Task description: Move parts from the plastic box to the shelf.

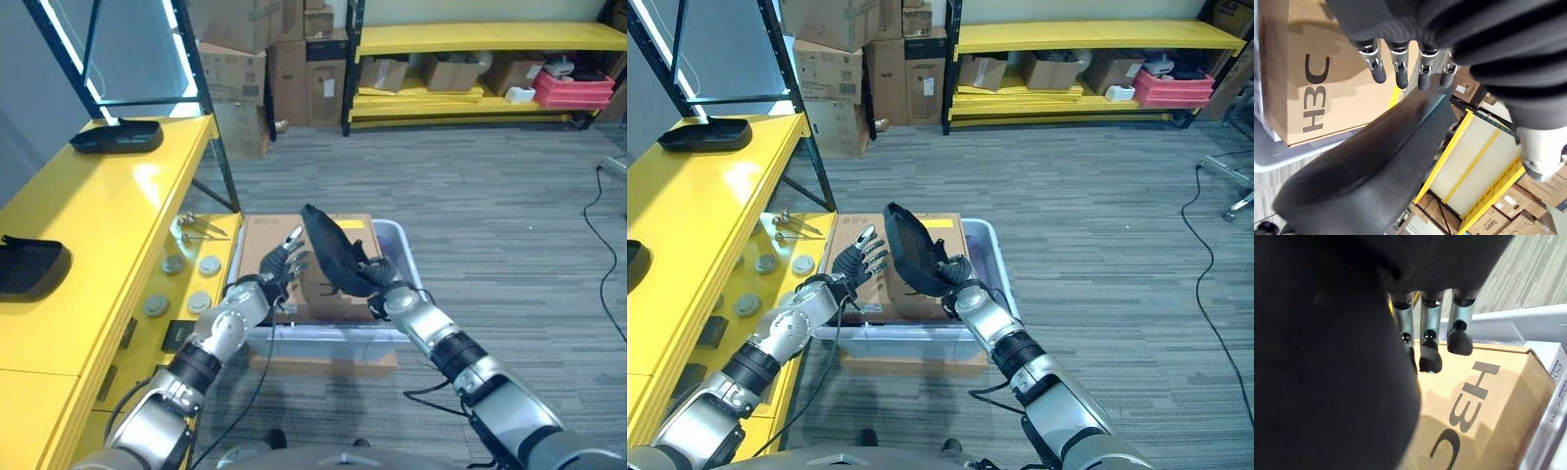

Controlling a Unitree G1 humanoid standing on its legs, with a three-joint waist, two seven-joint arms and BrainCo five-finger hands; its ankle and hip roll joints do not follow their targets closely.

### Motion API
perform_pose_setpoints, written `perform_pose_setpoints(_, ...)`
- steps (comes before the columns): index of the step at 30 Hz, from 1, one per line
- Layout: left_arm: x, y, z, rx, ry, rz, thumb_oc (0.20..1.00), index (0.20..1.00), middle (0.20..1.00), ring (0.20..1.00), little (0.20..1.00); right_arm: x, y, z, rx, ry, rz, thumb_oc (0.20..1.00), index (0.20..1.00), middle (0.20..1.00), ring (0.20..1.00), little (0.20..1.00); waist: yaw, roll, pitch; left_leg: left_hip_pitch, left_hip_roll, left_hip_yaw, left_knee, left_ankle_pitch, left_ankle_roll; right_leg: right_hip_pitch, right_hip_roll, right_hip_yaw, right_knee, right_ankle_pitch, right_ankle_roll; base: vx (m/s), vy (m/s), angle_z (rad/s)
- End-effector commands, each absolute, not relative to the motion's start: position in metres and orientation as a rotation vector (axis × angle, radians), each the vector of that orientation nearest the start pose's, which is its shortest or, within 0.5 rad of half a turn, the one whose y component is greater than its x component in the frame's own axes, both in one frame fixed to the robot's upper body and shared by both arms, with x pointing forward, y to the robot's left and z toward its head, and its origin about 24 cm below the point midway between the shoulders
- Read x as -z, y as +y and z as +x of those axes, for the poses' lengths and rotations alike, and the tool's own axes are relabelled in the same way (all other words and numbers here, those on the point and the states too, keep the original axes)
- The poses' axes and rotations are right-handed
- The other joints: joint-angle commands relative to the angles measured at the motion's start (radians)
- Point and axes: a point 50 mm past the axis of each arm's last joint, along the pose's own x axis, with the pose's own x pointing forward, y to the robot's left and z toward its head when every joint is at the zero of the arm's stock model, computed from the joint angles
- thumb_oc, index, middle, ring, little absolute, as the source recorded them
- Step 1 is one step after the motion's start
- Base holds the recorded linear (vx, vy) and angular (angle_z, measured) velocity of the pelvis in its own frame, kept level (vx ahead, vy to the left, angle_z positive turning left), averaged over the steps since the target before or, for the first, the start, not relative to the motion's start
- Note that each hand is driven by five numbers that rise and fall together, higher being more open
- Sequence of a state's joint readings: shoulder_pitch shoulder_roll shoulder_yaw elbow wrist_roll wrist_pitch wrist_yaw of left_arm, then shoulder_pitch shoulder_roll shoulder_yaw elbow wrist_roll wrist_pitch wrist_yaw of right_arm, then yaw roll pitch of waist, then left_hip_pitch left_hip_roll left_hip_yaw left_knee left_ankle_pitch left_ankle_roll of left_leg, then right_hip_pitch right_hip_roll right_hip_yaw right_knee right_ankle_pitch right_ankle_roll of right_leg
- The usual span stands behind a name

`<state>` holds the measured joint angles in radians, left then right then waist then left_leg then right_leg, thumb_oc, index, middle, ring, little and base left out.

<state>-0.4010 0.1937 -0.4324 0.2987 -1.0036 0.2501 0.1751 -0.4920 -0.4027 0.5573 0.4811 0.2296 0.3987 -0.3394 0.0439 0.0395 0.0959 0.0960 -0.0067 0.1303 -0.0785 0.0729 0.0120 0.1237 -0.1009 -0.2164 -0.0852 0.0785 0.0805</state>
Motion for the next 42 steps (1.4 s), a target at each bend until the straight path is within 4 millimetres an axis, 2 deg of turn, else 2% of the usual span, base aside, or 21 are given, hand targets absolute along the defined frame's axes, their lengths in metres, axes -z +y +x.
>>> perform_pose_setpoints(1, -0.050, 0.043, 0.307, 0.423, 0.426, -0.556, 1.000, 1.000, 1.000, 1.000, 1.000, -0.065, -0.141, 0.351, 0.001, 0.216, -0.551, 0.200, 0.200, 0.200, 0.200, 0.200, 0.028, -0.027, -0.029, 0.007, 0.075, -0.023, 0.009, -0.018, -0.048, -0.009, -0.085, -0.052, 0.000, 0.039, 0.064, 0.00, 0.000, 0.00)
perform_pose_setpoints(6, -0.041, 0.033, 0.301, 0.487, 0.488, -0.465, 1.000, 1.000, 1.000, 1.000, 1.000, -0.066, -0.134, 0.352, -0.036, 0.199, -0.575, 0.200, 0.200, 0.200, 0.200, 0.200, 0.024, -0.028, -0.029, 0.007, 0.075, -0.020, 0.009, -0.020, -0.047, -0.010, -0.084, -0.048, 0.000, 0.039, 0.065, 0.00, 0.000, 0.00)
perform_pose_setpoints(8, -0.035, 0.026, 0.297, 0.555, 0.520, -0.398, 1.000, 1.000, 1.000, 1.000, 1.000, -0.069, -0.127, 0.353, -0.066, 0.188, -0.596, 0.200, 0.200, 0.200, 0.200, 0.200, 0.020, -0.028, -0.029, 0.006, 0.074, -0.020, 0.009, -0.021, -0.045, -0.012, -0.083, -0.043, 0.000, 0.038, 0.065, 0.00, 0.000, 0.00)
perform_pose_setpoints(12, -0.034, 0.013, 0.291, 0.630, 0.555, -0.329, 1.000, 1.000, 1.000, 1.000, 1.000, -0.072, -0.114, 0.355, -0.115, 0.174, -0.640, 0.200, 0.200, 0.200, 0.200, 0.200, 0.016, -0.024, -0.029, 0.003, 0.072, -0.019, 0.008, -0.021, -0.043, -0.017, -0.082, -0.034, -0.002, 0.039, 0.067, 0.00, 0.000, 0.00)
perform_pose_setpoints(19, -0.043, 0.003, 0.296, 0.591, 0.535, -0.384, 1.000, 1.000, 1.000, 1.000, 1.000, -0.065, -0.094, 0.352, -0.200, 0.173, -0.696, 0.200, 0.200, 0.200, 0.200, 0.200, 0.012, -0.022, -0.034, 0.007, 0.071, -0.017, 0.011, -0.023, -0.044, -0.015, -0.081, -0.025, 0.000, 0.037, 0.067, 0.01, 0.001, 0.00)
perform_pose_setpoints(24, -0.047, 0.010, 0.303, 0.543, 0.490, -0.377, 1.000, 1.000, 1.000, 1.000, 1.000, -0.061, -0.096, 0.352, -0.205, 0.192, -0.751, 0.200, 0.200, 0.200, 0.200, 0.200, 0.015, -0.022, -0.030, 0.004, 0.070, -0.021, 0.013, -0.022, -0.046, -0.015, -0.079, -0.025, 0.002, 0.035, 0.065, 0.00, 0.000, 0.00)
perform_pose_setpoints(28, -0.049, 0.024, 0.312, 0.487, 0.460, -0.407, 1.000, 1.000, 1.000, 1.000, 1.000, -0.055, -0.115, 0.353, -0.119, 0.250, -0.725, 0.200, 0.200, 0.200, 0.200, 0.200, 0.016, -0.021, -0.030, 0.009, 0.068, -0.026, 0.011, -0.020, -0.049, -0.010, -0.079, -0.027, 0.001, 0.035, 0.066, 0.02, 0.006, 0.00)
perform_pose_setpoints(32, -0.048, 0.041, 0.314, 0.443, 0.442, -0.411, 1.000, 1.000, 1.000, 1.000, 1.000, -0.053, -0.145, 0.354, -0.041, 0.277, -0.758, 0.200, 0.200, 0.200, 0.200, 0.200, 0.024, -0.020, -0.023, 0.006, 0.066, -0.034, 0.016, -0.021, -0.048, -0.010, -0.082, -0.035, 0.008, 0.034, 0.067, 0.03, 0.012, 0.00)
perform_pose_setpoints(33, -0.048, 0.041, 0.314, 0.442, 0.443, -0.411, 1.000, 1.000, 1.000, 1.000, 1.000, -0.053, -0.146, 0.354, -0.038, 0.278, -0.759, 0.200, 0.200, 0.200, 0.200, 0.200, 0.024, -0.020, -0.023, 0.006, 0.066, -0.035, 0.017, -0.021, -0.048, -0.010, -0.082, -0.035, 0.008, 0.034, 0.067, 0.04, 0.024, 0.01)
perform_pose_setpoints(36, -0.037, 0.060, 0.309, 0.394, 0.471, -0.427, 1.000, 1.000, 1.000, 1.000, 1.000, -0.057, -0.179, 0.356, 0.062, 0.301, -0.798, 0.200, 0.200, 0.200, 0.200, 0.200, 0.041, -0.017, -0.008, -0.016, 0.061, -0.048, 0.037, -0.025, -0.047, -0.021, -0.088, -0.044, 0.022, 0.033, 0.068, 0.03, 0.039, 0.06)
perform_pose_setpoints(37, -0.031, 0.067, 0.307, 0.376, 0.475, -0.427, 1.000, 1.000, 1.000, 1.000, 1.000, -0.062, -0.194, 0.359, 0.115, 0.304, -0.808, 0.200, 0.200, 0.200, 0.200, 0.200, 0.051, -0.015, 0.005, -0.038, 0.057, -0.056, 0.053, -0.027, -0.046, -0.034, -0.094, -0.048, 0.033, 0.032, 0.068, -0.03, 0.047, 0.17)
perform_pose_setpoints(39, -0.029, 0.073, 0.306, 0.364, 0.473, -0.447, 1.000, 1.000, 1.000, 1.000, 1.000, -0.072, -0.209, 0.363, 0.173, 0.299, -0.820, 0.200, 0.200, 0.200, 0.200, 0.200, 0.061, -0.011, 0.025, -0.071, 0.051, -0.066, 0.070, -0.028, -0.044, -0.057, -0.100, -0.053, 0.045, 0.031, 0.069, -0.12, 0.060, 0.16)
perform_pose_setpoints(42, -0.035, 0.083, 0.310, 0.353, 0.431, -0.475, 1.000, 1.000, 1.000, 1.000, 1.000, -0.098, -0.235, 0.373, 0.280, 0.255, -0.826, 0.200, 0.200, 0.200, 0.200, 0.200, 0.076, -0.001, 0.087, -0.143, 0.039, -0.082, 0.092, -0.023, -0.040, -0.109, -0.112, -0.059, 0.062, 0.033, 0.072, -0.30, 0.027, 0.12)
